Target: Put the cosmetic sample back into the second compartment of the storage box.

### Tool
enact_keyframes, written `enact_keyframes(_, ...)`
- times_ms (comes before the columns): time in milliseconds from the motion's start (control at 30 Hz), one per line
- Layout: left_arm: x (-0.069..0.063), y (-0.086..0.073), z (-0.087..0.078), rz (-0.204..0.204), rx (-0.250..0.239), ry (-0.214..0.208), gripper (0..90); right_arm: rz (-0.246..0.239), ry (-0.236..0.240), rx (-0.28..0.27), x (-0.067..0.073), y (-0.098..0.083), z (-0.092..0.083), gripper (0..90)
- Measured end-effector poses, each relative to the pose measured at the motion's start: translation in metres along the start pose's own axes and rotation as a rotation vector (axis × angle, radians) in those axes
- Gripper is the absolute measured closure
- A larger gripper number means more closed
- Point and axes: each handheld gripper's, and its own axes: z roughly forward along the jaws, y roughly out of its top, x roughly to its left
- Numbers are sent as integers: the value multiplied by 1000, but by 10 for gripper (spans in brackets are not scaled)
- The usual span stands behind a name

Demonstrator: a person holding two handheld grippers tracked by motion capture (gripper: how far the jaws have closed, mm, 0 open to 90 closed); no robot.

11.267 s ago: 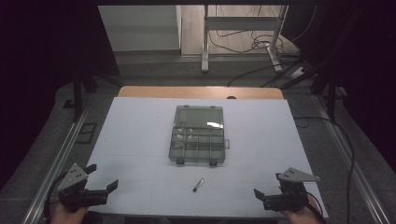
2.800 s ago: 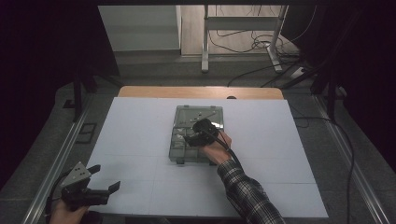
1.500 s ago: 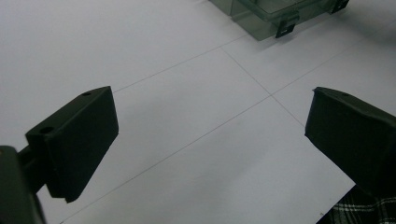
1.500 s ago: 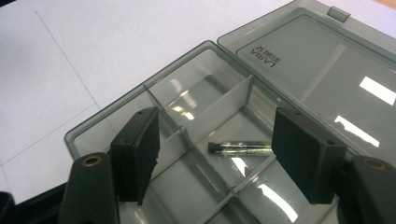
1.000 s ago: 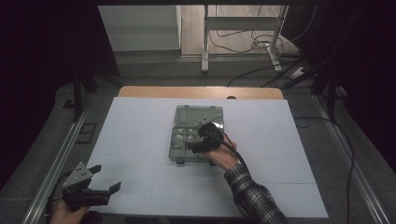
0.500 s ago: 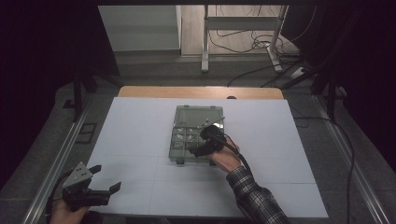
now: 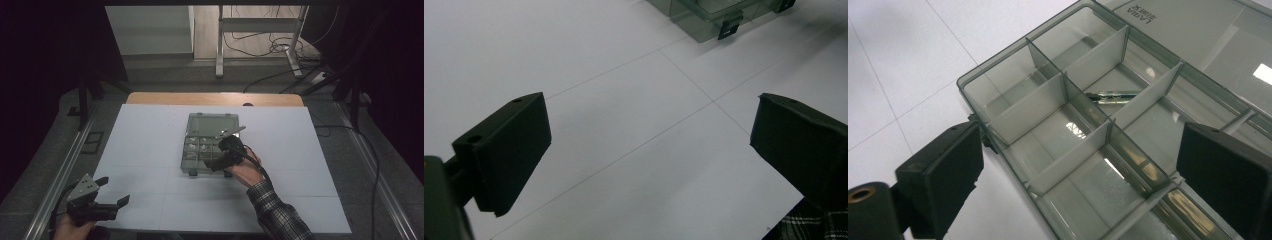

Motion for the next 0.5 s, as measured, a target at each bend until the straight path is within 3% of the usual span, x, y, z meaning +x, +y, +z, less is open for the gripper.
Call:
enact_keyframes(167,0,0,0,2,1,0,34,-26,-44,-9,5,0,-5,15)
enact_keyframes(500,0,0,0,2,3,1,34,-4,-6,-3,8,-5,-13,0)
